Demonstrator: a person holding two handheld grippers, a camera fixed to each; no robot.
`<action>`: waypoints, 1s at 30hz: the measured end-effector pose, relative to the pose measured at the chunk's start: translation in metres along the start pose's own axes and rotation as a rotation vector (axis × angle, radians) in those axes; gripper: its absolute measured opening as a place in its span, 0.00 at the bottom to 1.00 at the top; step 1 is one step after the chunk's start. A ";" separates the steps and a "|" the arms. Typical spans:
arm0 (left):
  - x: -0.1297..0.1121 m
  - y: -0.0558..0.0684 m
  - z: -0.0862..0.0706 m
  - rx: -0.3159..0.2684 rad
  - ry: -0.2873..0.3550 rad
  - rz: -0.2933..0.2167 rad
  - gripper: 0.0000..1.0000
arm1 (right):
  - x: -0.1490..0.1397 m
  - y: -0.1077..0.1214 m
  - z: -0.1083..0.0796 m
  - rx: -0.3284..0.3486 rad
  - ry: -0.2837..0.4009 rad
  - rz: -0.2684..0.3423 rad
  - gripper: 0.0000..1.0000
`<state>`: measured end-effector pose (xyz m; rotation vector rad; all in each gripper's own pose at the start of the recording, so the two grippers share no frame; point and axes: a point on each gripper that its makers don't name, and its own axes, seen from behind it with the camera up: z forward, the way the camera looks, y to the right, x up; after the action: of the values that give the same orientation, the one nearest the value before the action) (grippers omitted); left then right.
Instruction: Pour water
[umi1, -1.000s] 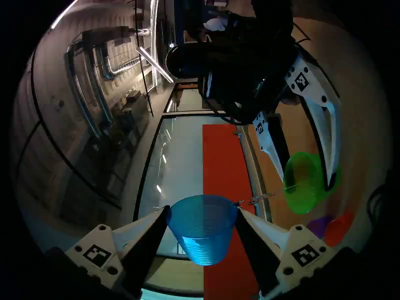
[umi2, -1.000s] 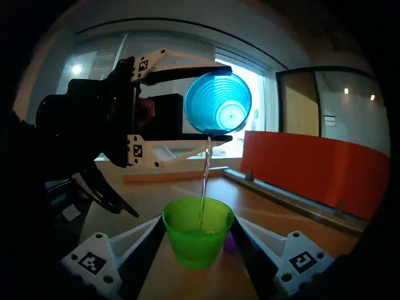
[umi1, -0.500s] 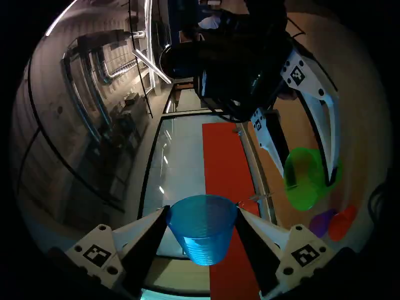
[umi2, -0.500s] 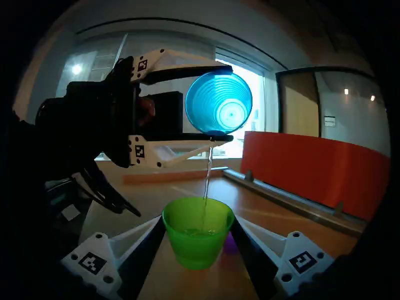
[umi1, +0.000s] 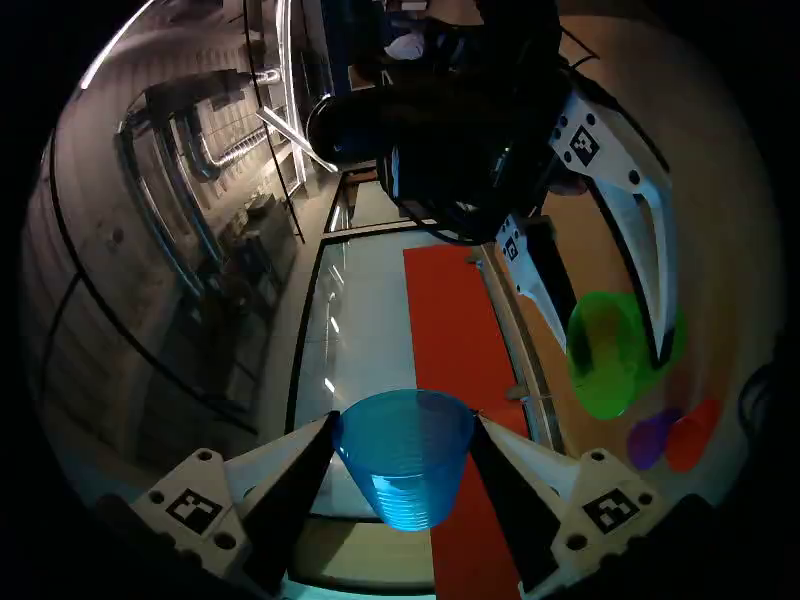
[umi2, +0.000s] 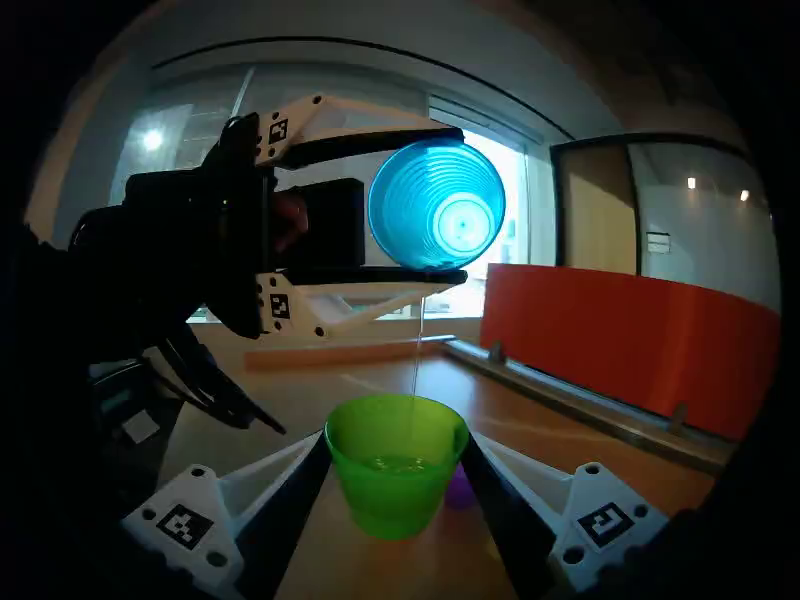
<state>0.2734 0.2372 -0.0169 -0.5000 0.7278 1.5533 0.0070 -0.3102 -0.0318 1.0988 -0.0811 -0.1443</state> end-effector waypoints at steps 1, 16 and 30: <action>0.001 0.000 0.000 0.000 0.002 0.002 0.90 | 0.000 0.000 0.000 0.000 0.000 -0.001 0.91; 0.002 -0.001 0.001 0.002 0.005 0.019 0.90 | 0.001 0.002 -0.001 -0.005 0.003 -0.002 0.91; 0.001 0.001 0.000 0.007 0.004 0.032 0.90 | 0.002 0.001 0.000 -0.005 0.000 -0.005 0.91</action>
<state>0.2724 0.2379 -0.0170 -0.4888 0.7470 1.5797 0.0090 -0.3103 -0.0303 1.0936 -0.0781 -0.1490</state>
